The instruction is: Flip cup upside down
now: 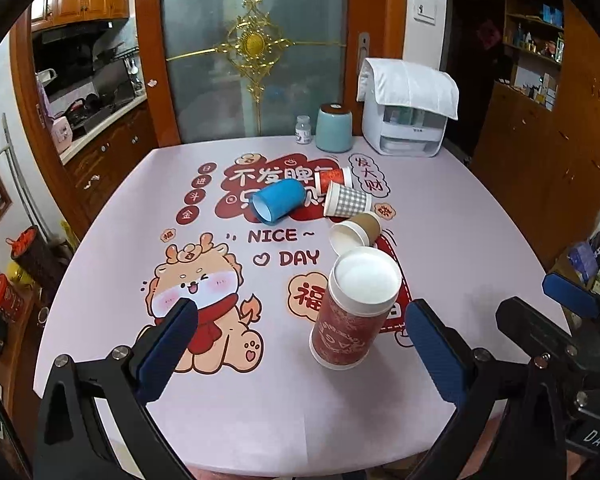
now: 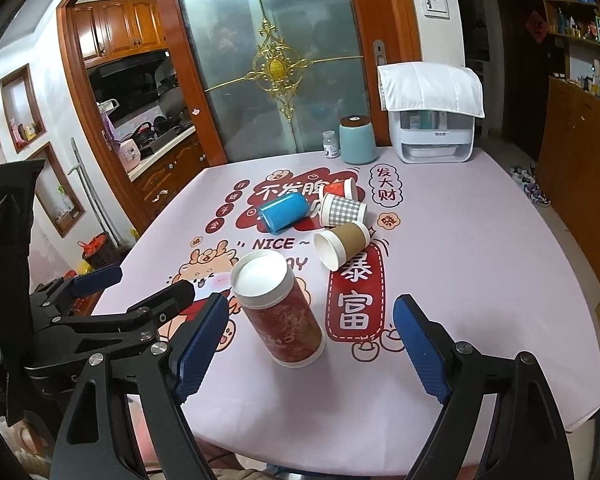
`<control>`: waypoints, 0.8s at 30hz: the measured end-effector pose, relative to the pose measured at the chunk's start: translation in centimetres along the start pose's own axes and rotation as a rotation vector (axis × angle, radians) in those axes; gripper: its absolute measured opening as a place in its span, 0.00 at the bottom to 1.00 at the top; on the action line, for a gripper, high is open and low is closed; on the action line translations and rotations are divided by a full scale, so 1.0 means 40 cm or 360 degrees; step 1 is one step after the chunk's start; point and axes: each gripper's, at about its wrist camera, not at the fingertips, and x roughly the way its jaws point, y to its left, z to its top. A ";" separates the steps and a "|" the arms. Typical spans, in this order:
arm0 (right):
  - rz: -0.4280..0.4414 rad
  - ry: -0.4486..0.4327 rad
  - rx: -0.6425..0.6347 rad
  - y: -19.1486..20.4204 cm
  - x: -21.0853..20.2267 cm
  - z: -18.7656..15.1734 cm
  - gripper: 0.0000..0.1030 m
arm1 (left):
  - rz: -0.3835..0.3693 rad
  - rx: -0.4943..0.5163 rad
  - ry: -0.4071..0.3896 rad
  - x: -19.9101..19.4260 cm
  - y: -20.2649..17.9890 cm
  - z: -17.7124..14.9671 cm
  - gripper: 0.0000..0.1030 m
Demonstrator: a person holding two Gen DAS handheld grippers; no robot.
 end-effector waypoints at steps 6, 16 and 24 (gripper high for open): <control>-0.0026 -0.0023 -0.0009 0.003 -0.010 0.003 0.84 | 0.0018 0.0003 0.0001 -0.001 -0.003 -0.003 0.99; -0.0019 -0.0019 -0.0017 0.009 -0.003 0.009 0.84 | 0.0037 -0.0025 0.0005 0.002 0.006 -0.003 0.99; -0.0005 -0.0020 -0.0016 0.006 0.012 0.015 0.84 | 0.0054 -0.0021 -0.0004 0.005 0.004 0.001 0.99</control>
